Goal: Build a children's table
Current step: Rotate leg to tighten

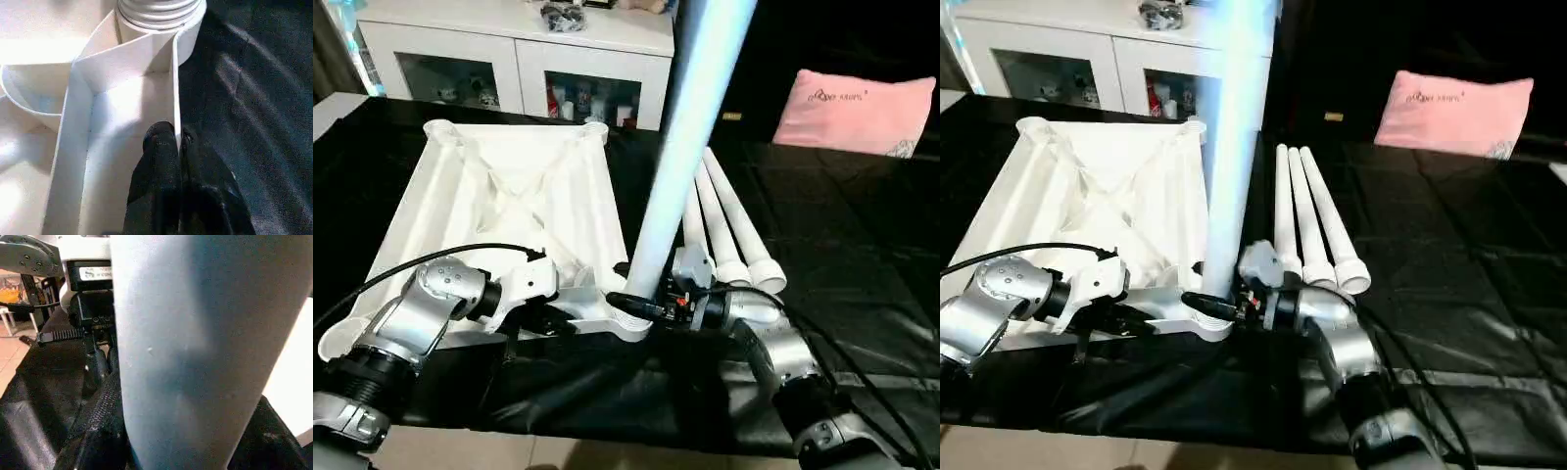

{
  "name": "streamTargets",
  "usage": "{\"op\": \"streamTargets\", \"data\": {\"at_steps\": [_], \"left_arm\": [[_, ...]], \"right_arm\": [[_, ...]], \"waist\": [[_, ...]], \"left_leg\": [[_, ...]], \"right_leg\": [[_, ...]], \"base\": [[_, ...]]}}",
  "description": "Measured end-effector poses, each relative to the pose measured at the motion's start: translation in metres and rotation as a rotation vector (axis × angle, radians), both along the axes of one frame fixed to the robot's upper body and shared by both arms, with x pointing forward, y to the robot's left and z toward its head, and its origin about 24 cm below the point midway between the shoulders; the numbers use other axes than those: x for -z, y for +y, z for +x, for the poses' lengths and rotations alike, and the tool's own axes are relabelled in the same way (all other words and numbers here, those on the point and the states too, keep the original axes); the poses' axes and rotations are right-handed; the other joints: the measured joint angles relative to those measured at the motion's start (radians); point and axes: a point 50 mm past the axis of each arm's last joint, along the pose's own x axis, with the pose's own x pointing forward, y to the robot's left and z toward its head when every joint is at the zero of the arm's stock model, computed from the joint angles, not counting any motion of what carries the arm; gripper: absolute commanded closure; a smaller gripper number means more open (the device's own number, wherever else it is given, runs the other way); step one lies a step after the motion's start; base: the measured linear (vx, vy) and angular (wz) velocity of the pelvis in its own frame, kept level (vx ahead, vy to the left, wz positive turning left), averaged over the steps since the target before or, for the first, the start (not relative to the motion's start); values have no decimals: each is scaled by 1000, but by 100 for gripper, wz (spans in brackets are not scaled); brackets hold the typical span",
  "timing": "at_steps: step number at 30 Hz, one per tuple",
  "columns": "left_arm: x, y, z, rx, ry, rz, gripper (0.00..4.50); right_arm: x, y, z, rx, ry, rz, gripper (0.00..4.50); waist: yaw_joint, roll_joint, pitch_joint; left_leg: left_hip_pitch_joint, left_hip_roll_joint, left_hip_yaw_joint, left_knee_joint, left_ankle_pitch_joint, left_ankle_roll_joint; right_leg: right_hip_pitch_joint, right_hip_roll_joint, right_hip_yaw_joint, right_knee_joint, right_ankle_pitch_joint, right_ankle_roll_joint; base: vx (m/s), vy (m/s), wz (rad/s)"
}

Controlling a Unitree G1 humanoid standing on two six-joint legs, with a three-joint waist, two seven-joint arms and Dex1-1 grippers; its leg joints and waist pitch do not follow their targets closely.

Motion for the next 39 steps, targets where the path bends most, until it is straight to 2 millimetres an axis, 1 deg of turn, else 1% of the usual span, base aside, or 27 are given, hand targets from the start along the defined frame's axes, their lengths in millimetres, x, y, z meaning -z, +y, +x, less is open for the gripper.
{"op": "streamTargets", "data": {"at_steps": [3,8,11,12,14,15,18,24,27,31,34,36,37,39], "left_arm": [[0,1,0,-1,1,1,450],[0,1,0,-2,2,2,450],[0,1,0,0,5,2,450],[0,1,0,1,6,2,450],[0,2,-1,7,10,3,450],[-1,3,-1,16,10,5,450],[-2,4,-2,39,8,14,450],[-2,4,-3,52,1,21,450],[-2,4,-3,51,2,21,450],[-1,6,-3,24,5,15,450],[1,10,-3,-67,-2,-8,450],[2,11,-4,-188,-18,-27,450],[3,9,-6,-259,-26,-40,450],[3,2,-9,-357,-34,-62,450]], "right_arm": [[-1,0,0,5,-3,7,256],[0,1,-1,4,-3,8,256],[0,2,-1,-14,-11,0,256],[-1,2,-1,-29,-17,-11,256],[-3,2,-1,-55,-24,-23,256],[-3,2,-1,-76,-26,-29,256],[-5,2,-1,-141,-32,-53,256],[-5,2,0,-172,-19,-65,256],[-4,2,0,-172,-15,-66,256],[-4,3,1,-152,-12,-59,256],[-1,9,5,-57,1,-30,256],[-1,16,13,75,11,-18,256],[0,21,19,164,27,-6,256],[0,30,28,296,45,-3,256]], "waist": [[0,4,2],[0,5,3],[-1,3,2],[-1,0,1],[-1,0,1],[-1,-8,-3],[0,-11,-5],[-1,-20,-7],[-1,-21,-8],[-2,-21,-8],[-9,-19,-6],[-22,-20,-4],[-34,-22,-2],[-51,-25,1]], "left_leg": [[0,0,0,-1,0,0],[0,0,0,-1,0,0],[0,0,0,-1,0,0],[1,0,0,-2,0,0],[0,0,0,-2,0,0],[0,0,0,-3,0,0],[0,0,0,-4,0,0],[1,0,1,-5,0,0],[1,0,1,-5,0,0],[2,0,1,-6,0,0],[6,0,1,-7,2,-3],[7,0,1,-7,2,-4],[8,1,1,-8,3,-5],[6,1,-3,-8,3,-6]], "right_leg": [[0,0,0,0,0,0],[0,0,0,0,0,0],[0,0,0,0,0,-1],[0,0,0,0,-1,-1],[0,0,0,-1,-1,-2],[0,0,0,-1,-2,-2],[-1,0,-1,-1,-3,-4],[-1,0,-1,-1,-3,-5],[-1,0,-1,-1,-3,-5],[-1,0,0,-1,-3,-5],[0,0,0,2,-3,-5],[-2,0,0,4,-3,-6],[-4,0,0,3,-3,-6],[-8,0,-3,3,-3,-6]], "base": [[0,0,0],[0,0,0],[0,0,0],[0,0,0],[0,0,0],[0,0,0],[0,0,0],[0,0,0],[0,0,0],[0,0,0],[0,0,0],[0,0,0],[0,0,0],[-62,4,-25]]}}
